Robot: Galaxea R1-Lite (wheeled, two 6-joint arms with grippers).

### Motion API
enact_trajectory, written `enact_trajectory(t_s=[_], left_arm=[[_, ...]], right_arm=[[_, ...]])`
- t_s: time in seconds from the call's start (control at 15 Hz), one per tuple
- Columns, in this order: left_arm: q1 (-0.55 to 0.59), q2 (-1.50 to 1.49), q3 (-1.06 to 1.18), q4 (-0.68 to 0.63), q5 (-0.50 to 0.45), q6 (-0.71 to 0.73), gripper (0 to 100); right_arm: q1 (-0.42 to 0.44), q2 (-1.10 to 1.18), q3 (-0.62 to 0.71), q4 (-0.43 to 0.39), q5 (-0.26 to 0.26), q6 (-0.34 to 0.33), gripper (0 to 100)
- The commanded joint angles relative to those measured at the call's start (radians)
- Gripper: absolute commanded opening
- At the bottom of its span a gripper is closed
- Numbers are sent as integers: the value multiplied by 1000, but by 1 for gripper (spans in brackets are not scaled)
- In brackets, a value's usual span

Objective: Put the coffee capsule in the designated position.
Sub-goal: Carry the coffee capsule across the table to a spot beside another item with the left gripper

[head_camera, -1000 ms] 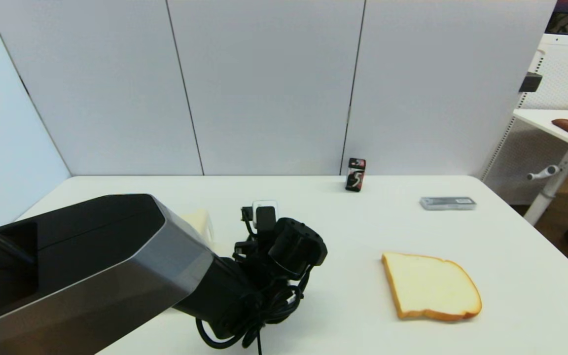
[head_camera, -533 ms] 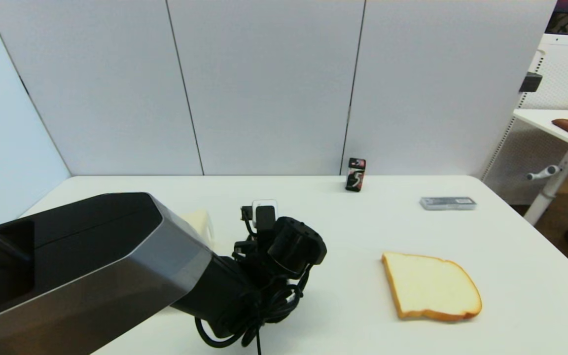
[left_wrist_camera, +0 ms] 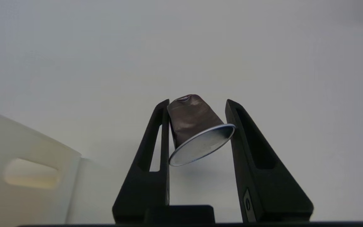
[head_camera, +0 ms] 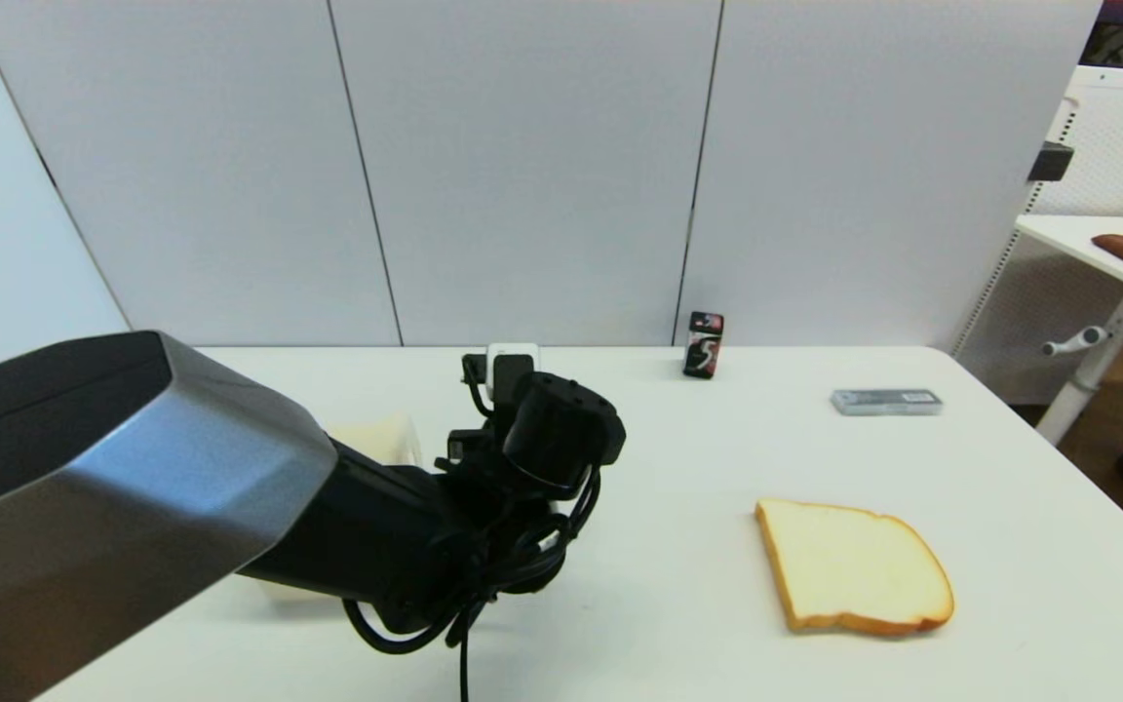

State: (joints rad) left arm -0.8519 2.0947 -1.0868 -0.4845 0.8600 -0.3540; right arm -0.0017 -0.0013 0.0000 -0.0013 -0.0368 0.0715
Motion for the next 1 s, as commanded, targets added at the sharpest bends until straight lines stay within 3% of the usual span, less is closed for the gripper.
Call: enact_trajectory(t_s=[0.07, 0.67, 1.0], left_arm=[[20, -71, -21, -8, 7, 33, 0], [174, -292, -143, -98, -24, 376, 0], [436, -478, -24, -103, -114, 480, 0]], right_arm=[[0, 1, 0, 0, 0, 1, 100], [0, 1, 0, 0, 0, 1, 100], [2, 1, 0, 0, 0, 1, 100]])
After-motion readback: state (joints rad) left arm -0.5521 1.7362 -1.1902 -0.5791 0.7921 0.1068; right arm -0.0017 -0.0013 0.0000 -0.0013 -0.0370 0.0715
